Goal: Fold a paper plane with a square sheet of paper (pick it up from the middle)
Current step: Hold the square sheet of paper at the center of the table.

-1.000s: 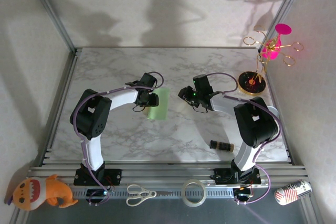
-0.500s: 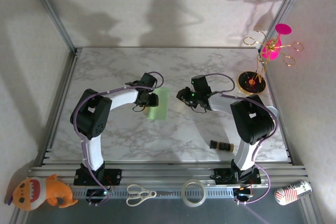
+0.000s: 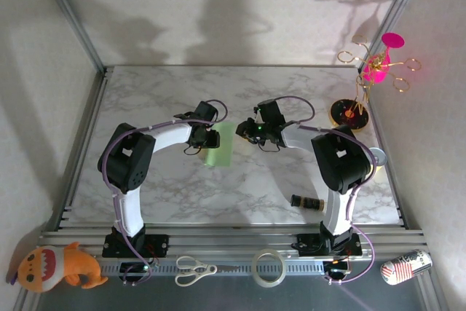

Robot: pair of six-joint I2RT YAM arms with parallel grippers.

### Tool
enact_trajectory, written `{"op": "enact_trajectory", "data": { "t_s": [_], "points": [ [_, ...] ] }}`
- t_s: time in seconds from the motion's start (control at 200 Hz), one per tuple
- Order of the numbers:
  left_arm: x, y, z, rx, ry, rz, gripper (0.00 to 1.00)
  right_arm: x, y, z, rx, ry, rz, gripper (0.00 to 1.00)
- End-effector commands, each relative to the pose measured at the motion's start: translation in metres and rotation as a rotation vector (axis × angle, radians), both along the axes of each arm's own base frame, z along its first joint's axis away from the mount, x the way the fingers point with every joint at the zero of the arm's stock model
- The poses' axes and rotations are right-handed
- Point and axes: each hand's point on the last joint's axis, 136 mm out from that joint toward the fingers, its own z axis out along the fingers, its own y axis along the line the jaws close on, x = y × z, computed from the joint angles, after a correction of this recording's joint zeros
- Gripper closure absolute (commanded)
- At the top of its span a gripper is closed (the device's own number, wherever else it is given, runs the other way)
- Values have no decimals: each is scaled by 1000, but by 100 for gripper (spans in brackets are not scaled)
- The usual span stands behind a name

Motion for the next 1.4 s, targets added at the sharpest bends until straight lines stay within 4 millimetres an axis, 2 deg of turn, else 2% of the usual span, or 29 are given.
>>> {"op": "enact_trajectory", "data": {
  "t_s": [0.0, 0.596, 0.831, 1.117, 1.292, 1.392],
  "points": [
    [-23, 11, -46, 68, 118, -27, 53, -6, 12, -5, -4, 21, 52, 77],
    [-26, 13, -54, 82, 134, -25, 52, -9, 35, -17, -33, 52, 106, 82],
    [-27, 15, -55, 88, 137, -22, 53, -16, 44, -31, -73, 93, 139, 86],
    [-28, 15, -56, 89, 136, -21, 53, -22, 38, -49, -130, 139, 143, 94],
    [-28, 15, -55, 84, 135, -17, 53, -30, 24, -70, -211, 190, 124, 95],
    [-24, 13, -48, 78, 123, -8, 53, -37, 13, -85, -270, 235, 114, 96]
  ]
}}
